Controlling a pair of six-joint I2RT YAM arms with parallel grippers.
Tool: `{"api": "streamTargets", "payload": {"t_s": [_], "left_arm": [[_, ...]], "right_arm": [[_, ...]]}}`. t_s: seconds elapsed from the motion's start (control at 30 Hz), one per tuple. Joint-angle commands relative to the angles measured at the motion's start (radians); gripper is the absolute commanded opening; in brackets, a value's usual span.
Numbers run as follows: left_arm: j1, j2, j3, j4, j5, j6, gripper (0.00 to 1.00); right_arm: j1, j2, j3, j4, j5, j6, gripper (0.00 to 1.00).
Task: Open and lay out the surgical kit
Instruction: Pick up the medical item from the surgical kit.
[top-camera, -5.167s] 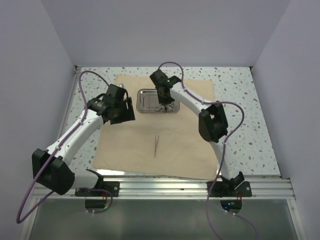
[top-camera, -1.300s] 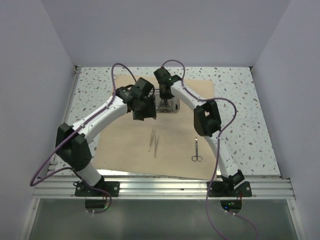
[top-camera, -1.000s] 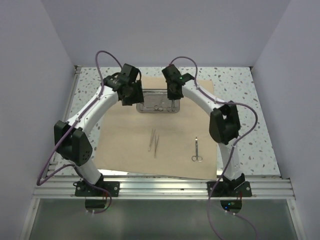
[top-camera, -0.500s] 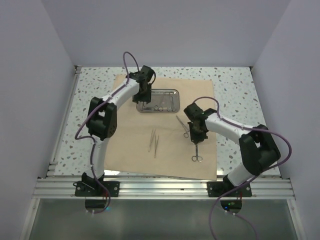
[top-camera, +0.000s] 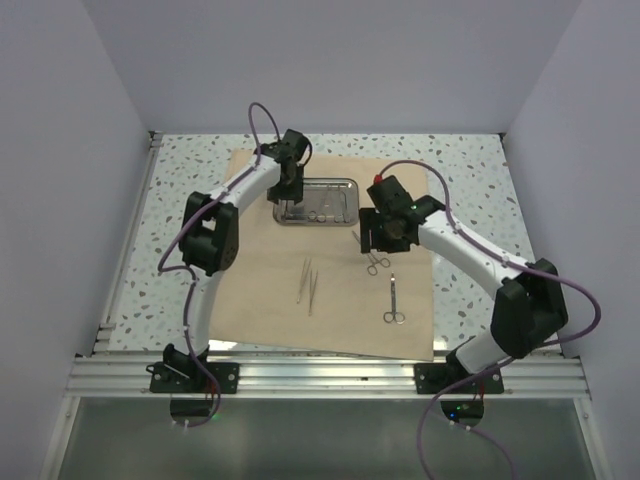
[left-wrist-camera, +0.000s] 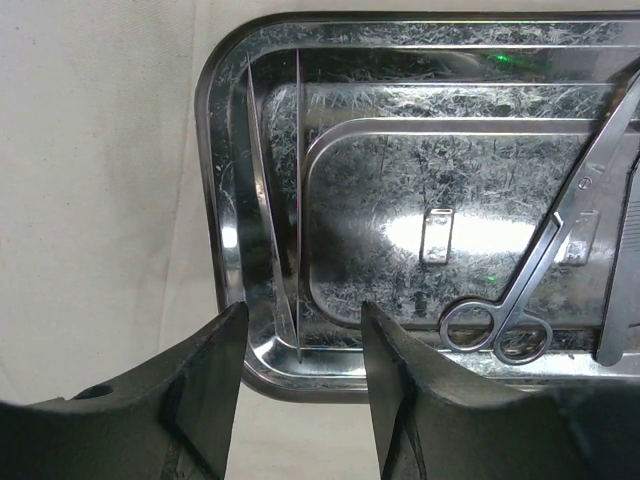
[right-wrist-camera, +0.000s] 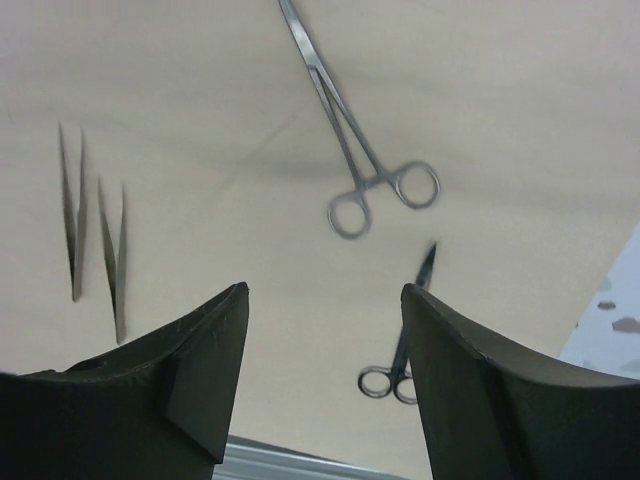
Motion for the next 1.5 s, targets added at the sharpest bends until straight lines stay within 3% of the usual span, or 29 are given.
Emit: {"api": "streamTargets", "payload": {"t_s": [0.0, 0.43, 0.67, 0.83, 0.9, 0.97, 1.0, 1.3, 1.47], "left_arm": [[0.009, -0.07, -0.019, 0.021, 0.009, 0.004, 0.53], [0.015, -0.241, -0.131, -0.012, 0.007, 0.007, 0.52], [0.022, -0.281, -0.157, -0.022, 0.002, 0.015, 0.53], [0.026, -0.256, -0.134, -0.025, 0.006, 0.032, 0.53], [0.029, -0.236, -0.12, -0.024, 0.01, 0.032, 0.53], [0.03, -0.204, -0.109, -0.016, 0.021, 0.034, 0.52], [0.032, -0.192, -0.094, -0.015, 0.024, 0.034, 0.52], [0.039, -0.034, 0.096, -0.035, 0.045, 0.049, 0.52], [0.044, 0.011, 0.122, -0.022, 0.059, 0.05, 0.51]], "right_arm": [[0.001, 0.125, 0.101, 0.043, 0.021, -0.045, 0.66], [0.0, 0.5, 0.379, 0.081, 0.106, -0.1, 0.49], [0.0, 0.576, 0.365, 0.095, 0.115, -0.091, 0.43], [0.0, 0.609, 0.31, 0.118, 0.095, -0.082, 0.24], [0.001, 0.613, 0.281, 0.127, 0.078, -0.08, 0.17], [0.0, 0.613, 0.264, 0.129, 0.069, -0.08, 0.02], [-0.002, 0.61, 0.252, 0.127, 0.068, -0.08, 0.0], [0.0, 0.399, 0.252, 0.034, 0.109, -0.089, 0.0], [0.0, 0.267, 0.258, -0.067, 0.117, -0.068, 0.0]]}}
